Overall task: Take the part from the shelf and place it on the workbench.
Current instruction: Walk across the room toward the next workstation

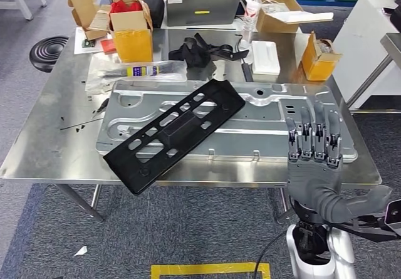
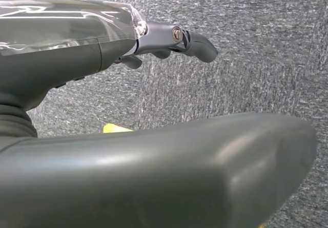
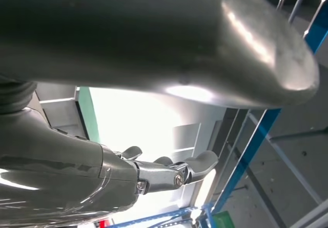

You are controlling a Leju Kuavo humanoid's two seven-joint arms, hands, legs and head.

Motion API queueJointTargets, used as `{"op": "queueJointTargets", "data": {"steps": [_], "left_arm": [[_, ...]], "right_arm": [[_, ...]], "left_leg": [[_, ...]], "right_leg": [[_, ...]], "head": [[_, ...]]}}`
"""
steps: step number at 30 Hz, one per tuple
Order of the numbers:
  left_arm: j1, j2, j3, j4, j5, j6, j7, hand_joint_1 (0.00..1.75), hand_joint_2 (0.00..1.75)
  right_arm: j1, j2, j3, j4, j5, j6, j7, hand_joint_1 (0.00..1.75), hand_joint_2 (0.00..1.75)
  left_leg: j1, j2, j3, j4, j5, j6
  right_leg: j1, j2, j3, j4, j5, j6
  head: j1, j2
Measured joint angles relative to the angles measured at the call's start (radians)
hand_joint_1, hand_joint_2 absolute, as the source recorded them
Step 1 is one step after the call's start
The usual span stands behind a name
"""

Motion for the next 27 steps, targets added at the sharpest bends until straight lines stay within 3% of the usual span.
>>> {"op": "queueJointTargets", "data": {"steps": [2, 5, 7, 9, 11, 12, 13, 15, 16, 19, 21, 23, 25, 26, 27], "left_arm": [[0.000, -0.001, 0.000, 0.000, 0.000, 0.001, 0.000, 0.00, 0.00], [0.002, -0.001, 0.001, 0.001, 0.000, 0.001, 0.000, 0.00, 0.00], [0.004, 0.000, 0.001, 0.002, 0.000, 0.001, -0.001, 0.00, 0.00], [0.005, 0.001, 0.002, 0.003, 0.000, 0.001, -0.001, 0.00, 0.00], [0.006, 0.002, 0.002, 0.004, 0.000, 0.001, -0.001, 0.00, 0.00], [0.006, 0.002, 0.003, 0.004, 0.000, 0.001, -0.002, 0.00, 0.00], [0.007, 0.002, 0.003, 0.005, 0.000, 0.001, -0.004, 0.00, 0.00], [0.005, 0.002, 0.005, 0.006, 0.000, 0.001, -0.009, 0.00, 0.00], [0.004, 0.002, 0.007, 0.007, 0.000, 0.002, -0.011, 0.00, 0.00], [0.008, -0.001, 0.015, 0.007, 0.000, 0.007, -0.013, 0.00, 0.00], [0.013, -0.006, 0.025, 0.008, 0.000, 0.009, -0.014, 0.00, 0.00], [0.014, -0.010, 0.036, 0.009, 0.000, 0.009, -0.014, 0.00, 0.00], [0.016, -0.012, 0.046, 0.011, 0.000, 0.009, -0.015, 0.00, 0.00], [0.017, -0.013, 0.050, 0.012, 0.000, 0.010, -0.015, 0.00, 0.00], [0.018, -0.015, 0.054, 0.013, 0.000, 0.010, -0.016, 0.00, 0.00]], "right_arm": [[0.007, 0.002, 0.000, -0.002, 0.011, -0.002, -0.008, 0.00, 0.00], [0.023, 0.004, -0.001, -0.003, 0.021, -0.002, -0.019, 0.00, 0.00], [0.032, 0.007, -0.003, -0.003, 0.028, -0.003, -0.026, 0.00, 0.00], [0.047, 0.009, -0.005, -0.002, 0.039, -0.006, -0.033, 0.00, 0.00], [0.064, 0.010, -0.007, 0.001, 0.060, -0.015, -0.039, 0.00, 0.00], [0.071, 0.010, -0.008, 0.002, 0.074, -0.020, -0.044, 0.00, 0.00], [0.078, 0.011, -0.010, 0.003, 0.092, -0.027, -0.049, 0.00, 0.00], [0.092, 0.011, -0.013, 0.007, 0.134, -0.043, -0.059, 0.00, 0.00], [0.101, 0.011, -0.015, 0.010, 0.159, -0.053, -0.062, 0.00, 0.00], [0.146, 0.011, -0.021, 0.048, 0.223, -0.077, -0.075, 0.00, 0.00], [0.184, 0.011, -0.024, 0.098, 0.249, -0.092, -0.081, 0.00, 0.00], [0.216, 0.013, -0.028, 0.161, 0.270, -0.109, -0.080, 0.00, 0.00], [0.239, 0.019, -0.035, 0.229, 0.286, -0.121, -0.077, 0.00, 0.00], [0.247, 0.023, -0.041, 0.266, 0.291, -0.126, -0.073, 0.00, 0.00], [0.253, 0.029, -0.048, 0.303, 0.298, -0.134, -0.068, 0.00, 0.00]], "left_leg": [[0.001, -0.002, -0.006, 0.000, 0.009, -0.009], [0.003, -0.005, -0.012, -0.003, 0.015, -0.027], [0.004, -0.007, -0.030, 0.043, -0.035, -0.035], [0.006, -0.007, -0.066, 0.159, -0.120, -0.040], [0.008, -0.007, -0.080, 0.245, -0.163, -0.045], [0.009, -0.007, -0.064, 0.239, -0.156, -0.047], [0.011, -0.007, -0.030, 0.196, -0.135, -0.049], [0.013, -0.007, 0.053, 0.066, -0.092, -0.049], [0.013, -0.007, 0.077, 0.021, -0.082, -0.047], [0.009, -0.008, 0.081, -0.004, -0.075, -0.030], [0.011, -0.007, 0.074, -0.005, -0.064, -0.015], [0.011, -0.006, 0.062, -0.006, -0.052, -0.001], [0.008, -0.006, 0.047, -0.006, -0.041, 0.005], [0.006, -0.006, 0.040, -0.005, -0.036, 0.005], [0.004, -0.006, 0.034, -0.005, -0.031, 0.005]], "right_leg": [[0.006, 0.004, 0.032, -0.068, 0.017, -0.010], [0.006, 0.001, 0.026, -0.081, 0.035, -0.019], [0.001, -0.003, 0.016, -0.091, 0.054, -0.028], [0.002, -0.007, -0.001, -0.091, 0.066, -0.034], [0.002, -0.010, -0.021, -0.085, 0.076, -0.033], [0.002, -0.011, -0.032, -0.080, 0.080, -0.031], [0.002, -0.011, -0.041, -0.073, 0.082, -0.029], [0.004, -0.011, -0.060, -0.054, 0.084, -0.022], [0.006, -0.011, -0.068, -0.045, 0.085, -0.018], [0.007, -0.011, -0.083, -0.035, 0.095, -0.003], [0.004, -0.009, -0.090, -0.019, 0.075, 0.008], [-0.001, -0.007, -0.118, 0.066, 0.003, 0.019], [-0.005, -0.006, -0.155, 0.195, -0.071, 0.025], [-0.006, -0.006, -0.160, 0.232, -0.087, 0.025], [-0.006, -0.005, -0.146, 0.229, -0.083, 0.024]], "head": [[0.000, 0.000], [0.000, 0.000], [-0.001, 0.000], [-0.001, 0.000], [-0.001, 0.000], [-0.001, 0.000], [-0.001, 0.000], [-0.001, 0.000], [-0.001, 0.000], [0.000, 0.000], [0.000, 0.000], [0.000, 0.000], [0.000, 0.000], [0.000, 0.000], [0.000, 0.000]]}}
